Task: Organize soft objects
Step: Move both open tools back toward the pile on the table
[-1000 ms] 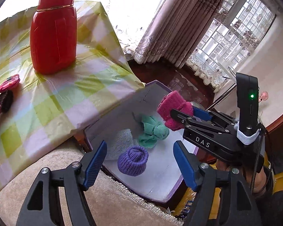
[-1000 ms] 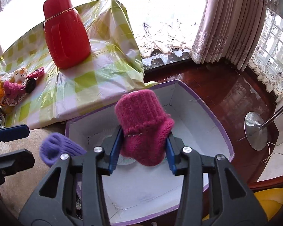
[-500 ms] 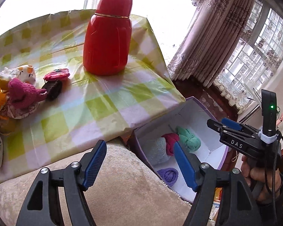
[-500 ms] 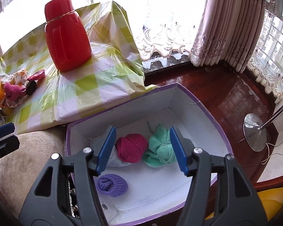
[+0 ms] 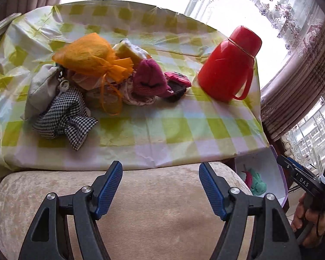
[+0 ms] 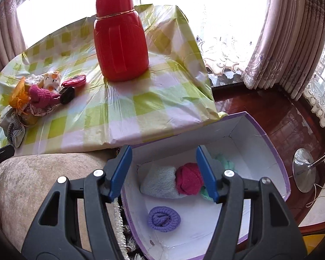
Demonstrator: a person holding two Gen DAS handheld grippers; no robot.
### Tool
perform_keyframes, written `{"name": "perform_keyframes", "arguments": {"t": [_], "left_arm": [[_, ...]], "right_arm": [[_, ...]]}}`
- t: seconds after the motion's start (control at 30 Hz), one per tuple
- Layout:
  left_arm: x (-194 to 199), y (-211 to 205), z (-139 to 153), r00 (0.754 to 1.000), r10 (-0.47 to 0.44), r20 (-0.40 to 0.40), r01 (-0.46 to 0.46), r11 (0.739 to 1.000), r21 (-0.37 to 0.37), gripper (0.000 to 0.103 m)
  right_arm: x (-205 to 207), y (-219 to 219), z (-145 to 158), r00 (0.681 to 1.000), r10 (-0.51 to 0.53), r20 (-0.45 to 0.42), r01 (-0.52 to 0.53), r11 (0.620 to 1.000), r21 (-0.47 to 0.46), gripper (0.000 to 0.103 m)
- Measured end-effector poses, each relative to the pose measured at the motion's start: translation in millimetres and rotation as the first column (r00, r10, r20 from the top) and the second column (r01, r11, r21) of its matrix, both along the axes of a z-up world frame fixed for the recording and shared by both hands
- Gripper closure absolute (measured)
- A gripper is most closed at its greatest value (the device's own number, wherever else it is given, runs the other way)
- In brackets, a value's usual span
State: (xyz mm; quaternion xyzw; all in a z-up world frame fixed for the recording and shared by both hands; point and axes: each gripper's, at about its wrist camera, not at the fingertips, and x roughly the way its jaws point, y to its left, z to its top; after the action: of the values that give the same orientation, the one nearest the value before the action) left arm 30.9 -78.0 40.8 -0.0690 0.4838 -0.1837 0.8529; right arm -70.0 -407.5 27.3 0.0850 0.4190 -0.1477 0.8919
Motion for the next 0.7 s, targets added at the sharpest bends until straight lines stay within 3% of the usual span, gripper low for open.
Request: {"name": "perform_keyframes", "arguments": {"t": [0.17, 0.37, 0.7], "left_arm": [[7.8, 54.3, -7.8, 0.991, 0.130, -0.010, -0.130, 0.992, 0.000, 0.029], [18.6, 107.5, -12.4, 0.958, 0.288, -0.004, -0.287, 0.956, -0.065, 0.029], [75.4, 113.4, 14.0, 0.948, 0.307, 0.084, -0.291, 0.943, -0.158, 0.026]], "right_arm": [[24.4, 37.7, -3.2, 0.996, 0.089, -0.008, -0.089, 0.996, -0.001, 0.038], [57.1, 83.2, -11.2, 0.981, 0.193, -0.012, -0.193, 0.981, 0.002, 0.038], [119.2, 153.2, -5.1, 0.935, 0.355, 0.009, -0.354, 0.933, -0.070, 0.037]]}}
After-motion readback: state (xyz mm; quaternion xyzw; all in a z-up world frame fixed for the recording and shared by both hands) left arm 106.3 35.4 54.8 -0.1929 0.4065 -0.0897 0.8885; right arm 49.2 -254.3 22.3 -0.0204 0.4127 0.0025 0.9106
